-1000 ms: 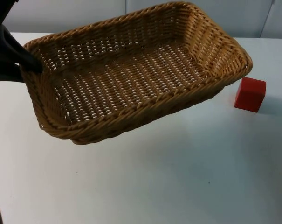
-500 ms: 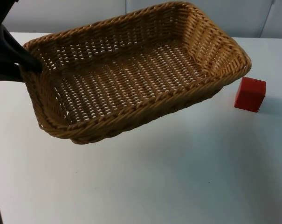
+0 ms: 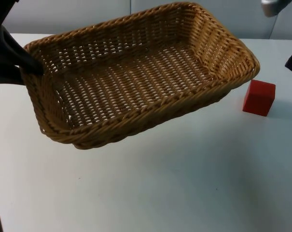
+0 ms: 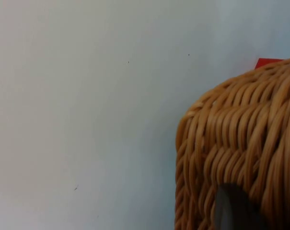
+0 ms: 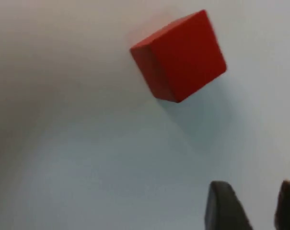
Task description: Pick up the basket with the left hand and place the cube into the basket with the right hand.
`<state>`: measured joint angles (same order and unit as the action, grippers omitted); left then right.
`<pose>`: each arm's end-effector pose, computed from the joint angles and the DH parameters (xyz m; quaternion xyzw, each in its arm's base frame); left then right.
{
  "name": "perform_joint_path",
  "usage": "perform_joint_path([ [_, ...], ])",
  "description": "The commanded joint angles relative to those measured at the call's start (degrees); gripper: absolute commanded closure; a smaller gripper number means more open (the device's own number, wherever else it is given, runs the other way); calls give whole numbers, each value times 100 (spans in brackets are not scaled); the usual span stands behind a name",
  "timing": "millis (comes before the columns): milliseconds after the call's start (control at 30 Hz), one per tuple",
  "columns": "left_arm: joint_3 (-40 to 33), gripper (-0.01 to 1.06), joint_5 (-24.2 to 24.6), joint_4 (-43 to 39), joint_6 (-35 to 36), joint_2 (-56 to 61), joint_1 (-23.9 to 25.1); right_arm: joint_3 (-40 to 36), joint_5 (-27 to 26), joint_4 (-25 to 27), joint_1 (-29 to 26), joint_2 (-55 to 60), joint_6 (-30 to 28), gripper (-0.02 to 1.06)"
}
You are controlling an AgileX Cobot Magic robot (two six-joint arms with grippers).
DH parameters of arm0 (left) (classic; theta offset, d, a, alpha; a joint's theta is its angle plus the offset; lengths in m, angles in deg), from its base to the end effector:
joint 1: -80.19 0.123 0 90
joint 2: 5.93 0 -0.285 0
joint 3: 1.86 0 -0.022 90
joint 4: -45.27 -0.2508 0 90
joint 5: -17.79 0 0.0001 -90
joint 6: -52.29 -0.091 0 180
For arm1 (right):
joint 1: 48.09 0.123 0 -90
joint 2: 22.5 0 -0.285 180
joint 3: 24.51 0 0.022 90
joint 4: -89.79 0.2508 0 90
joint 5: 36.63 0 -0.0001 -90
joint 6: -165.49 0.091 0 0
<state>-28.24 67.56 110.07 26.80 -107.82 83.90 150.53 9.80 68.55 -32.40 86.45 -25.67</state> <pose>0.3004 -0.0436 0.2042 -0.1734 0.8931 -0.3979 0.1186 0.3560 0.0752 0.2294 -0.3244 0.9182 -0.1465 0.1737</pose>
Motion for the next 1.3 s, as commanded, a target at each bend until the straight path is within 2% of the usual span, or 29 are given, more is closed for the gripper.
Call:
perform_joint_path([
  [0, 43, 105, 92, 212, 2, 79, 5, 219, 57, -225, 16, 42, 642, 59],
  [67, 43, 105, 92, 212, 2, 79, 5, 439, 281, -242, 16, 71, 966, 54],
  [133, 43, 105, 92, 212, 2, 79, 5, 568, 429, -242, 16, 86, 1186, 54],
  [233, 43, 105, 92, 223, 2, 79, 5, 910, 824, -212, 16, 139, 1870, 54],
  [333, 43, 105, 92, 223, 2, 79, 5, 973, 910, -79, -10, 166, 1916, 54],
  [467, 43, 105, 92, 223, 2, 79, 5, 1014, 1028, 934, -445, 165, 2785, 54],
  [500, 43, 105, 92, 223, 2, 79, 5, 1014, 1028, 934, -445, 165, 2785, 54],
  [633, 43, 105, 92, 223, 2, 79, 5, 1014, 1345, 2264, -1025, 165, 2727, 54],
  [700, 43, 105, 92, 223, 2, 79, 5, 1014, 1443, 2459, -1156, 165, 2727, 54],
  [933, 43, 105, 92, 223, 2, 79, 5, 1014, 1550, 2524, -1187, 165, 2727, 54],
  [1267, 43, 105, 92, 223, 2, 79, 5, 1014, 1137, 3137, -1187, 182, 2873, 54],
])
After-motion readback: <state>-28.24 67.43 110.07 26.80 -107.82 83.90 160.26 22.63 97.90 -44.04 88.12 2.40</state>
